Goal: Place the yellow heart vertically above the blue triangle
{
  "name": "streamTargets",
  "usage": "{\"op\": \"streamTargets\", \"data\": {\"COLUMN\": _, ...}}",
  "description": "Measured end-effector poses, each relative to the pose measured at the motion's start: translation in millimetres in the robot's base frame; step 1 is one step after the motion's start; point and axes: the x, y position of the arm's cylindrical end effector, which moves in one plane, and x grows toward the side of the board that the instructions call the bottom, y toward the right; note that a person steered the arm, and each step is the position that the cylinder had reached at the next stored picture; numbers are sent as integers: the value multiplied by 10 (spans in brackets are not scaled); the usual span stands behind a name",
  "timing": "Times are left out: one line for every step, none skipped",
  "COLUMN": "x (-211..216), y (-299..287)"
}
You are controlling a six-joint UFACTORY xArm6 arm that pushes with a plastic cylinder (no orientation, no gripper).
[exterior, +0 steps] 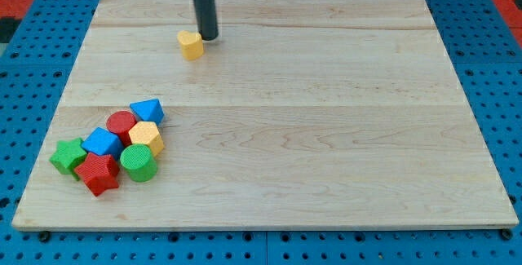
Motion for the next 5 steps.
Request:
{"op": "streamTargets", "data": {"x": 213, "y": -311}}
{"op": "streamTargets", "data": {"x": 482, "y": -34}}
{"op": "streamTargets", "data": {"x": 84, "y": -38}}
{"op": "streamTargets", "data": {"x": 282, "y": 253}}
{"op": "streamTargets", "data": {"x": 592, "y": 339}}
